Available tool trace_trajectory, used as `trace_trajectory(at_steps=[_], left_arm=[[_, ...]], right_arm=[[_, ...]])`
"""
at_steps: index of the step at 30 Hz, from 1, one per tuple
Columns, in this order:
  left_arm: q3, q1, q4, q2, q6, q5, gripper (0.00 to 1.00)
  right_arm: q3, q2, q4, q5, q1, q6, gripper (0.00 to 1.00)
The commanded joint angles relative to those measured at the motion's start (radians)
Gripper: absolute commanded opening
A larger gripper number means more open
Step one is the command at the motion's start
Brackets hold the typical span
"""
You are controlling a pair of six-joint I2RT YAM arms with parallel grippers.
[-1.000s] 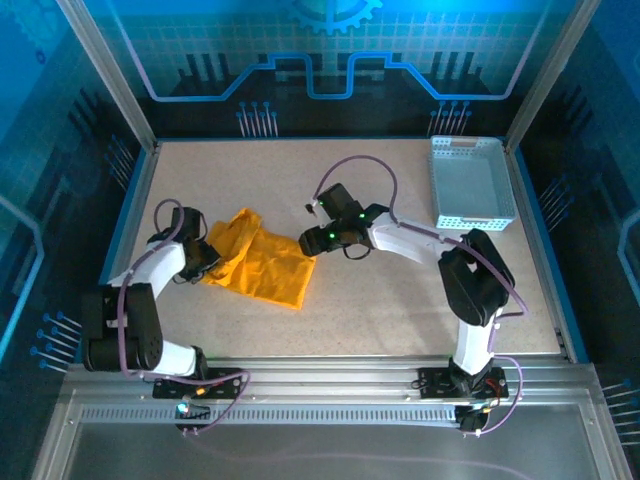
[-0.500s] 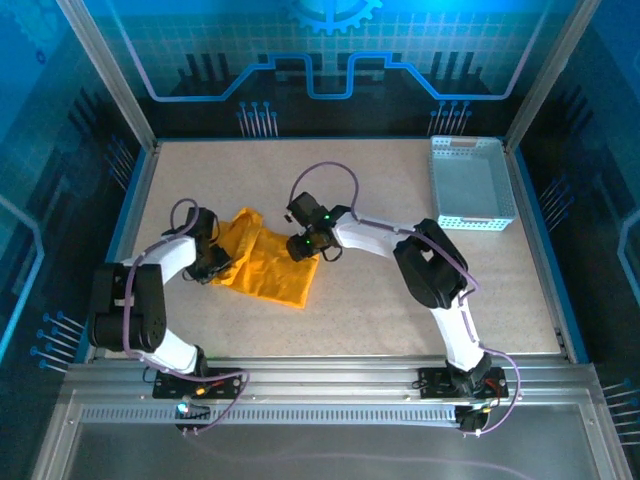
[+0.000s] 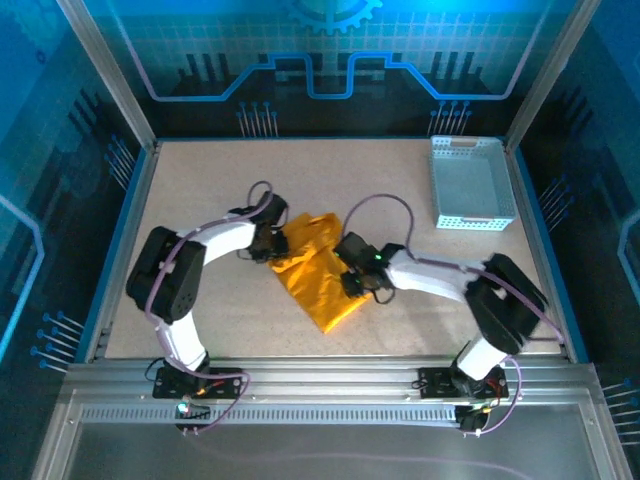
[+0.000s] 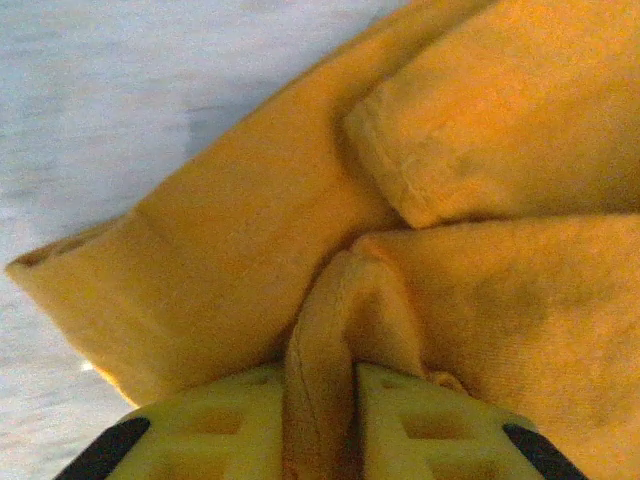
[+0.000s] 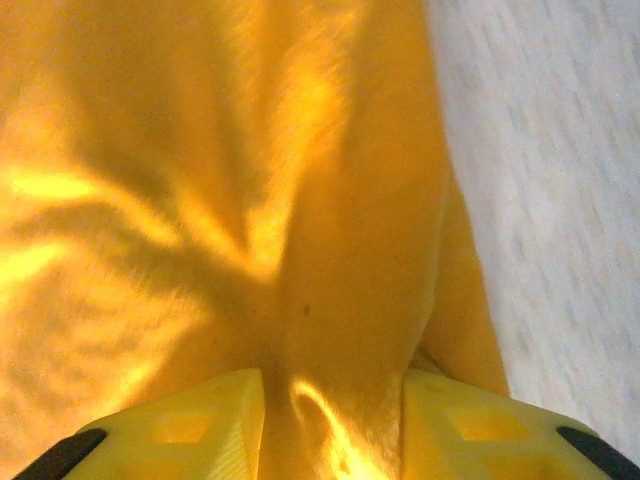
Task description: Fold the inside-out t-shirt
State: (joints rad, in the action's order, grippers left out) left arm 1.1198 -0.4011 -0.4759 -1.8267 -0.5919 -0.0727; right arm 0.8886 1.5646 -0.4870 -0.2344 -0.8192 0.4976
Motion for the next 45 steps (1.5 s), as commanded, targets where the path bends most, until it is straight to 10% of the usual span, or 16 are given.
trace_trajectory(at_steps=[1, 8, 15, 25, 36, 45], left_arm=[[0.145, -0.065, -0.052, -0.081, 0.076, 0.020, 0.30], [0.256, -0.087, -0.216, 0.025, 0.176, -0.285, 0.56], [0.168, -0.198, -0.190, 0.201, 0.221, -0.302, 0.58], [0.128, -0.512, -0.088, 0.101, 0.465, -0.537, 0.60], [0.190, -0.446, -0.074, -0.054, 0.500, -0.653, 0.61], [0.276, -0.230, -0.064, -0.091, 0.359, -0.439, 0.44]], right_arm=[[-0.126, -0.150, -0.034, 0.031, -0.038, 0.130, 0.41], [-0.037, -0.290, -0.103, 0.068, 0.093, 0.052, 0.53], [0.150, -0.095, 0.016, 0.295, 0.367, -0.047, 0.53], [0.253, 0.103, 0.050, 0.382, 0.469, -0.079, 0.53], [0.198, 0.017, 0.074, 0.392, 0.479, -0.064, 0.53], [0.182, 0.017, 0.089, 0.415, 0.477, -0.064, 0.54]])
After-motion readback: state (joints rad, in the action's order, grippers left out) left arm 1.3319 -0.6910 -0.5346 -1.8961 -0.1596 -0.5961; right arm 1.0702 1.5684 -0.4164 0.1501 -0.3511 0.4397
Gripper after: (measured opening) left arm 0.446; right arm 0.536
